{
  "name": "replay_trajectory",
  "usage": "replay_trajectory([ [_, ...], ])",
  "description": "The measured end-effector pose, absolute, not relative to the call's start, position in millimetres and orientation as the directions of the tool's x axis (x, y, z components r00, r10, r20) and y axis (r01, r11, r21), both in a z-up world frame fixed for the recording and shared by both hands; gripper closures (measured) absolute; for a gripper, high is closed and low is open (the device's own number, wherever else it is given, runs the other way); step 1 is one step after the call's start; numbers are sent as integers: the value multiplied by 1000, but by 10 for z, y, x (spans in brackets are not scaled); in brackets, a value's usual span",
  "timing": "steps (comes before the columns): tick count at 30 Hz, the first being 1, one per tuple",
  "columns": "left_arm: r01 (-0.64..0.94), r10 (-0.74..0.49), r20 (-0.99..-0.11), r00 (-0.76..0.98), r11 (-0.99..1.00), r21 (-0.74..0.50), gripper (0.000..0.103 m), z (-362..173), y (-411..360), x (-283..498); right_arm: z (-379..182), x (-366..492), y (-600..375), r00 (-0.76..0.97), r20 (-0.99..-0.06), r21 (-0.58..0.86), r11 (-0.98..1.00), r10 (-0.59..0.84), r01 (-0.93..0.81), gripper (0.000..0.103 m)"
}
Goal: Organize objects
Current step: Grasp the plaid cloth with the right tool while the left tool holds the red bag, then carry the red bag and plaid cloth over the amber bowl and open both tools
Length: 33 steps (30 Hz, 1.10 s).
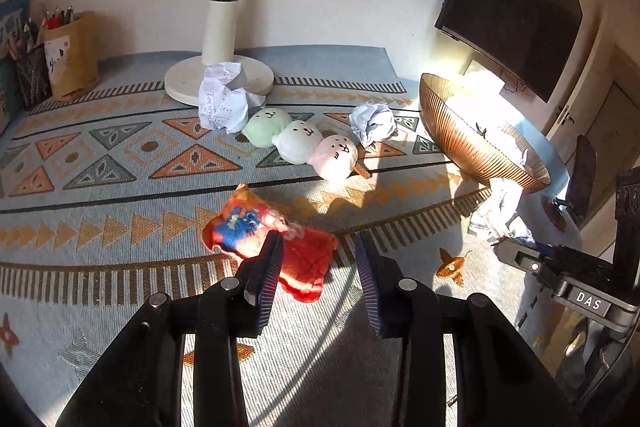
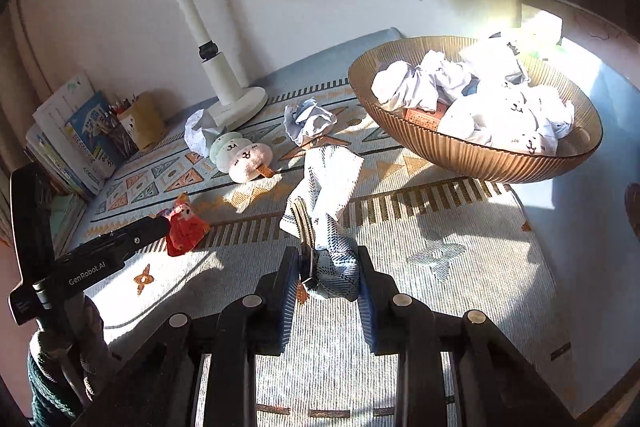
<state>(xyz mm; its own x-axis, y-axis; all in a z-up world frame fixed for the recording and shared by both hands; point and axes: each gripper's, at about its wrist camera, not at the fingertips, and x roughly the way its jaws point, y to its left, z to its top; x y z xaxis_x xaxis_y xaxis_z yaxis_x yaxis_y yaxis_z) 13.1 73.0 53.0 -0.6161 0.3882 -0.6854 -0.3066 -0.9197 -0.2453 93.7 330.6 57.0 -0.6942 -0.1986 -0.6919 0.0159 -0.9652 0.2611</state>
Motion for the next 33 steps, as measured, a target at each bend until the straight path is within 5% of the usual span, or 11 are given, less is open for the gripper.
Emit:
replay_trajectory([
  [1, -273, 365, -703, -610, -930, -246, 53, 485, 699, 92, 581, 955, 3338, -697, -686, 276, -961, -208, 15, 76],
  [6, -141, 375, -757, -535, -923, -358, 48, 243, 515, -55, 423, 913, 3350, -665, -709, 310, -951, -236, 6, 76],
  [9, -90, 307, -771, -558, -946, -312, 34, 255, 543, -85, 308, 913, 3355, -648, -711, 349, -937, -273, 12, 76],
  [13, -112, 354, -764, -540, -930, -351, 34, 266, 638, -195, 217, 850, 3348, -629, -720, 367, -930, -291, 10, 76],
  [19, -217, 328, -785, -526, -944, -249, 34, 293, 962, -492, 234, 850, 3339, -637, -710, 370, -929, -302, 27, 76],
  [25, -237, 258, -793, -552, -960, -147, 37, 233, 982, -255, 224, 839, 3386, -652, -692, 389, -921, -312, 27, 76],
  [26, -230, 248, -787, -565, -963, -138, 41, 232, 979, -232, 243, 851, 3389, -660, -682, 395, -918, -314, 28, 76],
  [27, -225, 222, -785, -579, -968, -108, 60, 232, 993, -227, 281, 873, 3397, -671, -668, 407, -913, -323, 34, 76],
  [28, -232, 209, -786, -581, -969, -87, 65, 243, 1013, -237, 343, 904, 3412, -685, -646, 424, -905, -338, 46, 76],
  [33, -289, 366, -712, -599, -928, -234, 68, 616, 1009, -181, 862, 1068, 3639, -788, -532, 431, -900, -311, 64, 76],
])
